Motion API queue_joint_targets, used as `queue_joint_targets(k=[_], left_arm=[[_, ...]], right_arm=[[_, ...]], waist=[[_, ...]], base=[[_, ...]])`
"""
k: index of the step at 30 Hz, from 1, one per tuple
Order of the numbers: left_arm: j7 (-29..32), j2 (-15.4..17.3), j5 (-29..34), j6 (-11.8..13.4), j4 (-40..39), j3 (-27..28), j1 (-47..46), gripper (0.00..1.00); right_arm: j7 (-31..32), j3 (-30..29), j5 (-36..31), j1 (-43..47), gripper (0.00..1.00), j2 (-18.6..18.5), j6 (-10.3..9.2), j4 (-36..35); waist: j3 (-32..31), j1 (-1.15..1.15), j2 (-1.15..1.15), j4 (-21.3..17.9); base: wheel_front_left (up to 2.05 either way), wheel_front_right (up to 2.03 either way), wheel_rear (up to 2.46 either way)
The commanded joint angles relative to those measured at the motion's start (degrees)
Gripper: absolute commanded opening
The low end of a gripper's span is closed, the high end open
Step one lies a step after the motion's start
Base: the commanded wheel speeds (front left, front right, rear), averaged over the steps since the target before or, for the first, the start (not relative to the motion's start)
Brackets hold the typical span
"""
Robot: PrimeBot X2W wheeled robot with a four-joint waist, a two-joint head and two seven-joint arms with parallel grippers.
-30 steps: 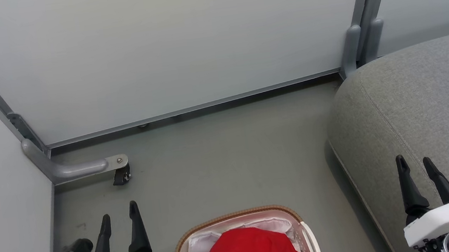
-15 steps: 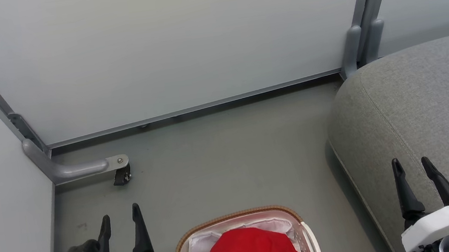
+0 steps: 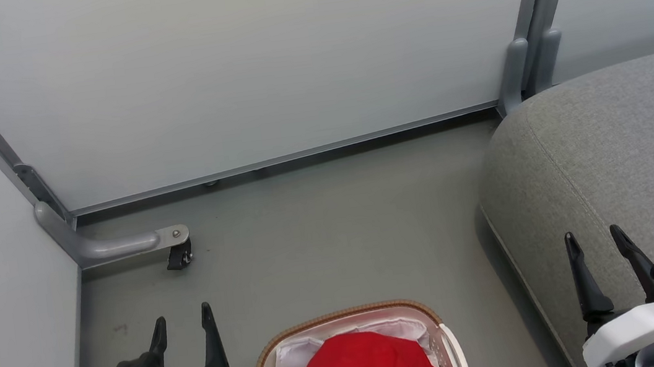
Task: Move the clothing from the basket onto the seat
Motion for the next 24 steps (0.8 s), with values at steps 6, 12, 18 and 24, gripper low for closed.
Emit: queue_joint_targets(k=[6, 12, 18, 24], left_arm=[[-0.99, 0.40, 2.79, 0.44, 0.71, -0.73, -0.04, 1.00], [-1.67, 0.42, 4.62, 0.66, 1.29, -1.18, 0.06, 1.00], [-2.27, 0.44, 5.89, 0.81, 1.94, -1.75, 0.27, 1.00], [-2.21, 0.43, 5.76, 0.72, 2.54, -1.71, 0.20, 1.00]], right_arm=[[-1.13, -0.26, -3.59, -0.43, 1.00, -0.38, 0.02, -0.09], [-1.77, -0.33, -6.07, -0.39, 1.00, -0.42, 0.01, 0.38], [-2.38, -0.37, -8.30, -0.30, 1.00, -0.45, 0.01, 0.41], [-2.41, -0.31, -8.30, -0.29, 1.00, -0.44, 0.01, 0.53]], waist=[[-0.04, 0.00, 0.00, 0.13], [-0.06, 0.00, 0.00, 0.40], [-0.12, 0.00, 0.00, 0.63], [-0.16, 0.00, 0.00, 0.67]], base=[[0.00, 0.00, 0.00], [0.00, 0.00, 0.00], [0.00, 0.00, 0.00], [0.00, 0.00, 0.00]])
